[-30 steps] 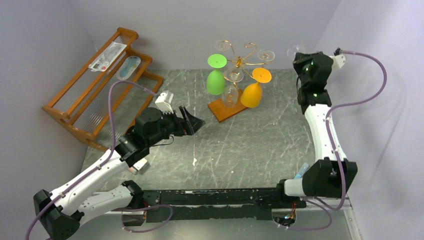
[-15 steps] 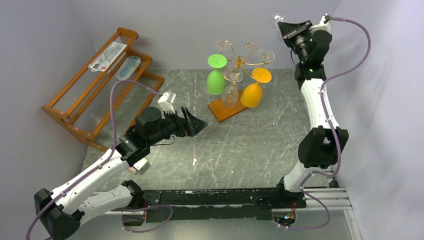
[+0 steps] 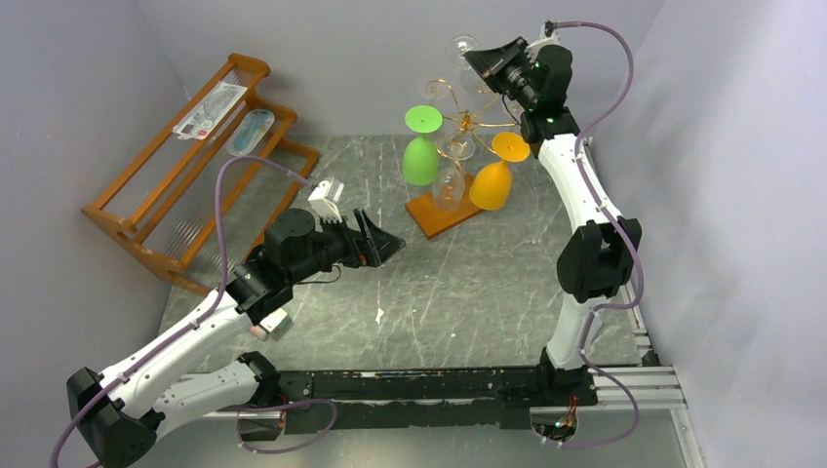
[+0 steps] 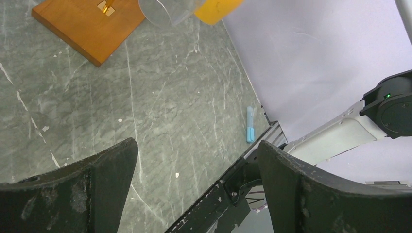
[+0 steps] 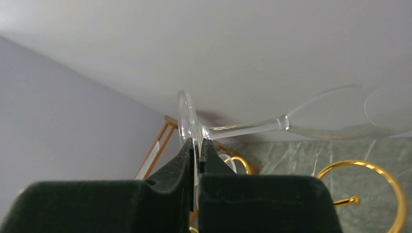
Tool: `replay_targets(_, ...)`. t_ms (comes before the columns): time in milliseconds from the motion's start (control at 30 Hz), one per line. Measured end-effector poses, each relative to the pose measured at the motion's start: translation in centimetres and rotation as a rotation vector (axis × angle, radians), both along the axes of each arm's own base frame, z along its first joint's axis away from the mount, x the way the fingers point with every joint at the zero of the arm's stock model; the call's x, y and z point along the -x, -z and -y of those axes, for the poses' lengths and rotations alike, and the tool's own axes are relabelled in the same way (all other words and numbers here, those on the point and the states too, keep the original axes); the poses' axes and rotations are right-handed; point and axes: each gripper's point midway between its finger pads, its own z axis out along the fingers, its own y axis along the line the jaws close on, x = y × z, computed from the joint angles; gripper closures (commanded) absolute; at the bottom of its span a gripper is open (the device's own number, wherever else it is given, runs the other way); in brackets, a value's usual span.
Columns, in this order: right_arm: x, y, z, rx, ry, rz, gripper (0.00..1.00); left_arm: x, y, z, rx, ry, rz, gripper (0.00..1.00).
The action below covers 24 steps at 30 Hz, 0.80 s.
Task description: Place the wine glass upside down on the wine glass rack
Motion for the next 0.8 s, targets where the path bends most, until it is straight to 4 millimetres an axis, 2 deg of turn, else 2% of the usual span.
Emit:
replay_targets(167,0.3,1.0,-1.3,-0.024,-0.024,-0.058,1.0,0.0,0.1,0.0,-0.003,-0.001,-0.004,0.04)
replay_targets(267,0.3,1.5,-1.2,-0.041,-0.016,-0.095,1.0,0.0,0.2,-0.1,-0.007,-0.005,-0.006,0.03)
replay_targets(633,0.6,5.5,-0.8,-0.088,0.016,-0.314,1.0,0.0,0.3,-0.3,-0.012,-0.015,-0.008,0.03)
replay_targets(800,0.8,6.2,-0.5,-0.09,0.042,-0.356,1.0,0.0,0.0,-0.5,-0.006,-0.024,-0.003,0.03)
